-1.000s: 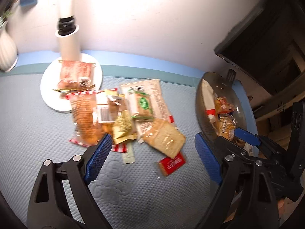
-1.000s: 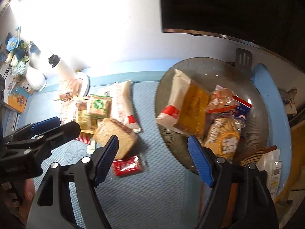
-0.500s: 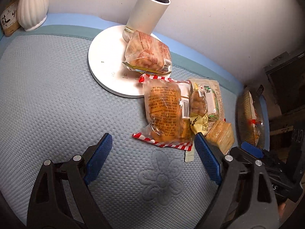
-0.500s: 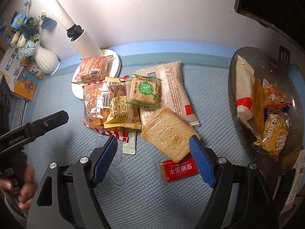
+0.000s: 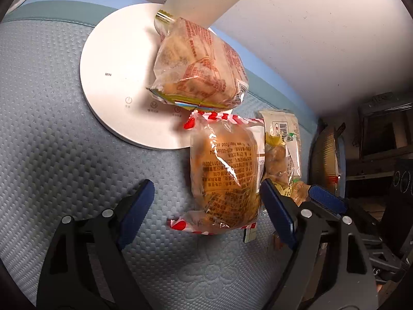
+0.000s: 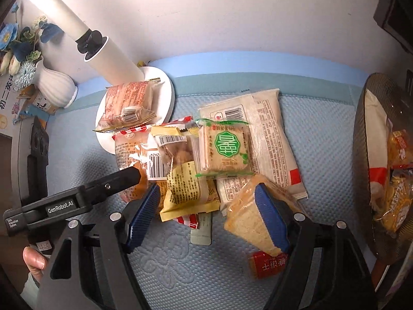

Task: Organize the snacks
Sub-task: 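Move both tools back toward the remaining snacks by the lamp base, then grasp the red-striped pastry bag with the left tool while the right tool grasps the yellow pastry packet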

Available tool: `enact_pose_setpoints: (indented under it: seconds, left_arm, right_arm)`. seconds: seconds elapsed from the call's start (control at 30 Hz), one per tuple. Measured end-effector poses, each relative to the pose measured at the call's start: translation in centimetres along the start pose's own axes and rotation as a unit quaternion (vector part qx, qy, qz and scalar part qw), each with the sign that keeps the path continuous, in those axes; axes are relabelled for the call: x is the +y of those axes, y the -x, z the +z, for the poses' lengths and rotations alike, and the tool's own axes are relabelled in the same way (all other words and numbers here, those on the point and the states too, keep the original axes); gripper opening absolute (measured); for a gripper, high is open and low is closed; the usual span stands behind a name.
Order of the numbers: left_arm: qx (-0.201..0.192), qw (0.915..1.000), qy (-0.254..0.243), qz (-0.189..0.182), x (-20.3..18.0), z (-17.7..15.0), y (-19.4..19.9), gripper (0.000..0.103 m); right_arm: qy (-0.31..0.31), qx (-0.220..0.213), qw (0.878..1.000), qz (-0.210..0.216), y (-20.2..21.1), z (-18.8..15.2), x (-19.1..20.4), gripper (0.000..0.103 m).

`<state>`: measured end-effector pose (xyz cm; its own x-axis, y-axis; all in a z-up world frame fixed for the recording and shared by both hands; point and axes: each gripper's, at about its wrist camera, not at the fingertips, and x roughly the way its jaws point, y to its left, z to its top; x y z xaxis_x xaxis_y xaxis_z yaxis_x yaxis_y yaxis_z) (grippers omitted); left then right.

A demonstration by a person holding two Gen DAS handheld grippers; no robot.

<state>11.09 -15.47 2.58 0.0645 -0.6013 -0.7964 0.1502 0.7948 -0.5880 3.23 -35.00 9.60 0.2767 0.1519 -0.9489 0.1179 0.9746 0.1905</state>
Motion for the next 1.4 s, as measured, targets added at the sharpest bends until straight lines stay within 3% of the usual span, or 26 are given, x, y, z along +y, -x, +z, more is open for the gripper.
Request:
enact_pose_setpoints:
  seconds: [0.1,0.17,0.4,0.5,0.53,0.77,1.07,1.2,1.3,1.37,1.4]
  left_arm:
    - [0.006,1.0000,0.000,-0.006,0.1,0.2,-0.3,0.083]
    - [0.009,0.9999,0.001,-0.007,0.2,0.4,-0.7,0.083]
    - [0.021,0.9996,-0.014,0.011,-0.5,1.2,-1.6,0.082]
    - [0.021,0.9992,-0.029,0.017,-1.3,1.2,-1.9,0.068]
    - [0.026,0.9992,-0.031,-0.004,-1.7,1.1,-1.9,0.048]
    - [0.009,0.9970,-0.071,0.030,-4.4,-1.0,-0.8,0.037]
    - [0.025,0.9963,-0.069,0.044,-0.6,-5.9,4.2,0.037]
    - [0.043,0.9920,-0.089,0.079,1.7,-8.1,5.5,0.039]
    - [0.023,0.9902,-0.092,0.102,2.7,-8.7,6.5,0.048]
    - [0.014,0.9864,-0.101,0.129,2.9,-8.7,7.0,0.071]
    - [0.005,0.9829,-0.112,0.146,2.9,-8.7,7.3,0.077]
  right_arm:
    - [0.029,0.009,0.999,0.008,-0.2,-0.2,1.7,0.070]
    - [0.035,0.019,0.999,-0.001,-1.2,-0.2,2.2,0.060]
    - [-0.018,0.043,0.999,0.026,-4.5,0.6,0.4,0.046]
    - [-0.017,0.032,0.999,0.024,-4.4,0.5,0.7,0.041]
    - [-0.016,0.028,0.999,0.022,-4.2,0.4,0.8,0.040]
    - [-0.023,0.017,0.999,0.025,-3.5,-1.2,1.1,0.039]
    - [-0.021,0.016,0.999,0.030,-1.0,-5.2,2.1,0.038]
    - [-0.024,0.037,0.999,0.032,-0.7,-8.0,2.8,0.038]
    - [-0.017,0.046,0.999,0.022,-1.0,-9.7,3.9,0.038]
    - [-0.010,0.046,0.999,0.015,-1.0,-10.6,4.5,0.038]
    - [-0.004,0.045,0.999,0.009,-1.1,-10.9,4.8,0.038]
